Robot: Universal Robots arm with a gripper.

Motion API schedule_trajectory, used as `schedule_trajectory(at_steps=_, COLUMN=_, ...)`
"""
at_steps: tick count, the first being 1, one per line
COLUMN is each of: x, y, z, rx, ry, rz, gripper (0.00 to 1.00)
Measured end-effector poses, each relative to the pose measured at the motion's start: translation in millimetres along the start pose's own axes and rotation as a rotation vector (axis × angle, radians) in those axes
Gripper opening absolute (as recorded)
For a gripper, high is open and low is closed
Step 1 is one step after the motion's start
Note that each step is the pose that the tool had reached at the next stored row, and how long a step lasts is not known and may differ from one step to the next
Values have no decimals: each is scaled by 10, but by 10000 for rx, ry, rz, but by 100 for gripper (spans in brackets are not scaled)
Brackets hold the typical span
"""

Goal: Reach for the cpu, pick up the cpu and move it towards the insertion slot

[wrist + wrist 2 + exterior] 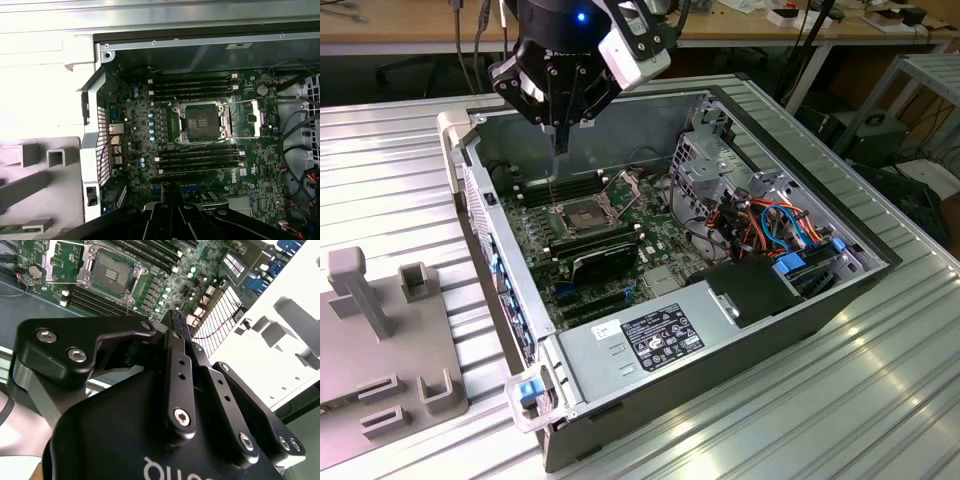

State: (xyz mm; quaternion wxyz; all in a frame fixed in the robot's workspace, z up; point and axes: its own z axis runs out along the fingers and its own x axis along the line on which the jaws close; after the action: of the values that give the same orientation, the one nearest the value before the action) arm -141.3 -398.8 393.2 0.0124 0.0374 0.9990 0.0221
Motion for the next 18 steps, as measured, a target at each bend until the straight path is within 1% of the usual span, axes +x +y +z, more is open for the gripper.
schedule_trajectory(at_steps=18, x=68, y=-5, z=-2, rx=0, ry=0, rz=0, gripper=11)
